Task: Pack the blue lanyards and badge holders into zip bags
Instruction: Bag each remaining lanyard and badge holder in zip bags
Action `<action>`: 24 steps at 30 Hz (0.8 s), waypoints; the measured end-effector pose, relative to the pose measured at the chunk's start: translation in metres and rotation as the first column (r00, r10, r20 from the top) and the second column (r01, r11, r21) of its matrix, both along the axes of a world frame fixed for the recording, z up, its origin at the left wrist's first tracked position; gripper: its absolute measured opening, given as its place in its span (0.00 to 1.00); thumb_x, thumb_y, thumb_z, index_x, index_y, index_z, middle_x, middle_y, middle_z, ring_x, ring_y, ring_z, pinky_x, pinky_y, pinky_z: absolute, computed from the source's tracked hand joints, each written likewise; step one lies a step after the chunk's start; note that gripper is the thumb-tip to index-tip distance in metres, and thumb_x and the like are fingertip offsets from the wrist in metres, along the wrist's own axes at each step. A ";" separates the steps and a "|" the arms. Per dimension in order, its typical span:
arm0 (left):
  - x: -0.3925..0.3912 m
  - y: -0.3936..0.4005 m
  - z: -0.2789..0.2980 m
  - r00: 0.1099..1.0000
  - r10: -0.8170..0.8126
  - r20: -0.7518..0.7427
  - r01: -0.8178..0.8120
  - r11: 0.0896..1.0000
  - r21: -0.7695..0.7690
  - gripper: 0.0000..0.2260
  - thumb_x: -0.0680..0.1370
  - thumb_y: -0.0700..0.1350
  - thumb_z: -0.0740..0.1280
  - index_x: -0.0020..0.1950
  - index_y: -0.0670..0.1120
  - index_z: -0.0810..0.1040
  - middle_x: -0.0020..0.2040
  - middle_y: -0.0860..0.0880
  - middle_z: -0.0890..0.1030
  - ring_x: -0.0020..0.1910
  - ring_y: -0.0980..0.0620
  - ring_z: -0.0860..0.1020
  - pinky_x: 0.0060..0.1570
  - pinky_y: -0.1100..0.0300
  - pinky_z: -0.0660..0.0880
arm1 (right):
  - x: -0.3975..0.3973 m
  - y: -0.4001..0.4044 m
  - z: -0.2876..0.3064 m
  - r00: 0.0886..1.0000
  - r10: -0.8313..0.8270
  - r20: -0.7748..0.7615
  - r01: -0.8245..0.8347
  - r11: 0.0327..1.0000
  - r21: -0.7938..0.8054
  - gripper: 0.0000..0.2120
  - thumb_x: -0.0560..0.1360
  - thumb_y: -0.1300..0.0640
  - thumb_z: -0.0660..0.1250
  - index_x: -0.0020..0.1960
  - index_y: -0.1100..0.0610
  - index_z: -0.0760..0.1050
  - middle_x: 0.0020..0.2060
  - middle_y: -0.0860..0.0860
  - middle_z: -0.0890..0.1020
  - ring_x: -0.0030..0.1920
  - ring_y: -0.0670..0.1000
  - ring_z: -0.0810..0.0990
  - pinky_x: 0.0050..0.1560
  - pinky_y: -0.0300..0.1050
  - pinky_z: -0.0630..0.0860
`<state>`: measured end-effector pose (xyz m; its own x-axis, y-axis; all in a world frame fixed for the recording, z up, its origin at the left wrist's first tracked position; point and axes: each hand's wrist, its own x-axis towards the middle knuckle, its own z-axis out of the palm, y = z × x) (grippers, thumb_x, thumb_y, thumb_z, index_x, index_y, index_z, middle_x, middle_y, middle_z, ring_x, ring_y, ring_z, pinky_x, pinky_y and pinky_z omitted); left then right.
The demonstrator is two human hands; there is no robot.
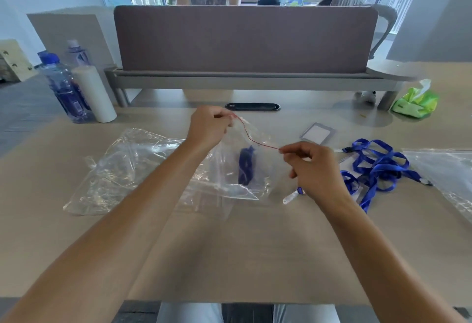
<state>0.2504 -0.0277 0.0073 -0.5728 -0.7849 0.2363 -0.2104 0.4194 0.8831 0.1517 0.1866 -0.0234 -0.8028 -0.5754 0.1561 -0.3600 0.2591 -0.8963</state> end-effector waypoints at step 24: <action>-0.029 0.088 0.136 0.892 -0.228 -0.390 0.193 0.973 -0.128 0.02 0.76 0.42 0.74 0.46 0.48 0.87 0.38 0.50 0.86 0.34 0.59 0.77 0.40 0.66 0.74 | -0.053 0.034 0.171 0.895 -0.023 -0.446 -0.039 0.991 -0.130 0.17 0.74 0.40 0.74 0.60 0.45 0.83 0.54 0.39 0.84 0.53 0.40 0.82 0.54 0.39 0.76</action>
